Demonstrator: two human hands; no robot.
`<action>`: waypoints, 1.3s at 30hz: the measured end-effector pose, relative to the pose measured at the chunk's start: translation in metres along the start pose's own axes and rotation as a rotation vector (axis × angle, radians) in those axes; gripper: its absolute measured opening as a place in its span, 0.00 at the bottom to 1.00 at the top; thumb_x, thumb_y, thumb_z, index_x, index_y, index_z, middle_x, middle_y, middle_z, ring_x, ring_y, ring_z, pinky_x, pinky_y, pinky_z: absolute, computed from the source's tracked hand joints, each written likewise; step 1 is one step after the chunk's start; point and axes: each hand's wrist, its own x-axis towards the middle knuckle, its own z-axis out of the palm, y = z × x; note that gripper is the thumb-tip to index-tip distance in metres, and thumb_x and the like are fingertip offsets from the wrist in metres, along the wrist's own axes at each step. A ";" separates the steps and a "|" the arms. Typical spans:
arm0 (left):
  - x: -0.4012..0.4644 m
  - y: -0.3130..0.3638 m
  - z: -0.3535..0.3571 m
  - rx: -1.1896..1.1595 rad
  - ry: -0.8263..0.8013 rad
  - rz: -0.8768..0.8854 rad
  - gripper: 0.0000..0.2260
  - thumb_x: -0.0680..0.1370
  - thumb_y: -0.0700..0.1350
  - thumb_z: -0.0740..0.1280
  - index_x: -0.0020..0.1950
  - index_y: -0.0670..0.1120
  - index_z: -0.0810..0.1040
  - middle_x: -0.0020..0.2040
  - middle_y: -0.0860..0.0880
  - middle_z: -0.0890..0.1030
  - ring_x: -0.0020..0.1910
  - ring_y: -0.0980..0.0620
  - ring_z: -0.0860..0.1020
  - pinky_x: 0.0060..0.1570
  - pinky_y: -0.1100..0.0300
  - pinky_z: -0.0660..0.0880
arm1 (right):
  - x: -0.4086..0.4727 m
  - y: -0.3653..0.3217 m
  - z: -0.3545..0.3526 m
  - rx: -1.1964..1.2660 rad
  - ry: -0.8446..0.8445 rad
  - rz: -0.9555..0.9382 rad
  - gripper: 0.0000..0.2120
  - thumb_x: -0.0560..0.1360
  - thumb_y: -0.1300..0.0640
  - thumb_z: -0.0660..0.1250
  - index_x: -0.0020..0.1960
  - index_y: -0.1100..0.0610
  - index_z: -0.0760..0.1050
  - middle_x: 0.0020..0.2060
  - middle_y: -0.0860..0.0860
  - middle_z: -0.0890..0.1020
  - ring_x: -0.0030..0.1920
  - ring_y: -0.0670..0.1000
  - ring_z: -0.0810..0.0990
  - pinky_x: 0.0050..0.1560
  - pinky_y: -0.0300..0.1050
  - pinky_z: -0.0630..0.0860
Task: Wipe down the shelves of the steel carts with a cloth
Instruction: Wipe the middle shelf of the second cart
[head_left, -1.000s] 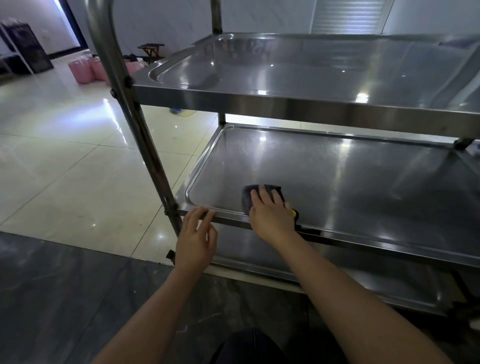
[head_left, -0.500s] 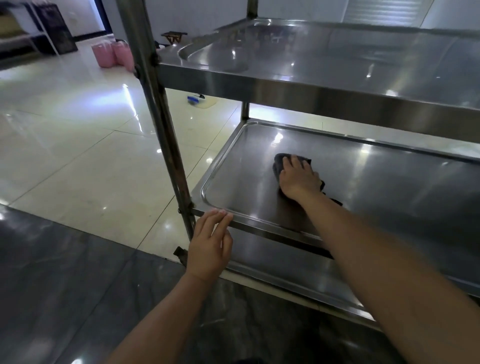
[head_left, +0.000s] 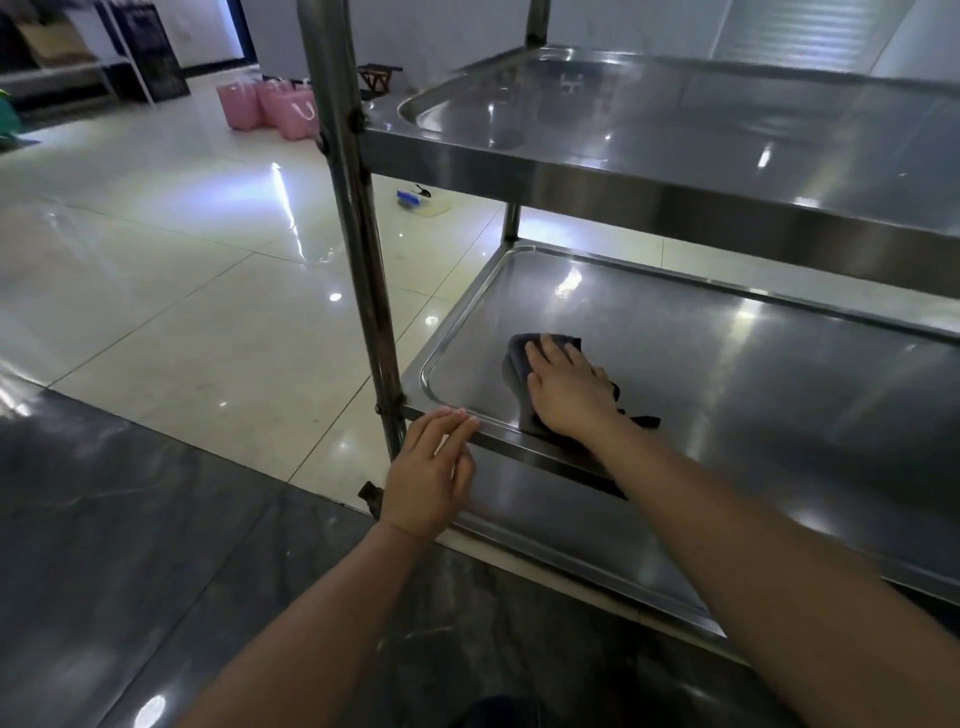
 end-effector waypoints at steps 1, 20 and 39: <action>0.001 0.001 -0.005 -0.008 -0.018 0.009 0.17 0.82 0.45 0.60 0.68 0.44 0.80 0.66 0.47 0.79 0.70 0.50 0.72 0.66 0.57 0.73 | -0.013 -0.002 0.002 0.001 0.007 -0.025 0.26 0.85 0.47 0.45 0.82 0.47 0.47 0.82 0.46 0.46 0.80 0.56 0.48 0.76 0.60 0.55; 0.003 -0.012 -0.023 -0.019 -0.015 -0.117 0.18 0.83 0.48 0.58 0.68 0.44 0.79 0.67 0.48 0.78 0.70 0.47 0.73 0.66 0.43 0.77 | 0.030 -0.005 -0.004 0.055 -0.026 -0.008 0.26 0.85 0.47 0.43 0.82 0.46 0.46 0.82 0.46 0.45 0.81 0.55 0.47 0.77 0.59 0.51; -0.004 -0.020 -0.017 0.020 -0.016 -0.082 0.20 0.83 0.47 0.58 0.74 0.46 0.75 0.75 0.51 0.72 0.78 0.59 0.60 0.76 0.63 0.59 | 0.102 -0.052 0.001 0.021 0.060 -0.148 0.25 0.85 0.49 0.47 0.81 0.49 0.52 0.81 0.49 0.52 0.79 0.60 0.52 0.74 0.62 0.56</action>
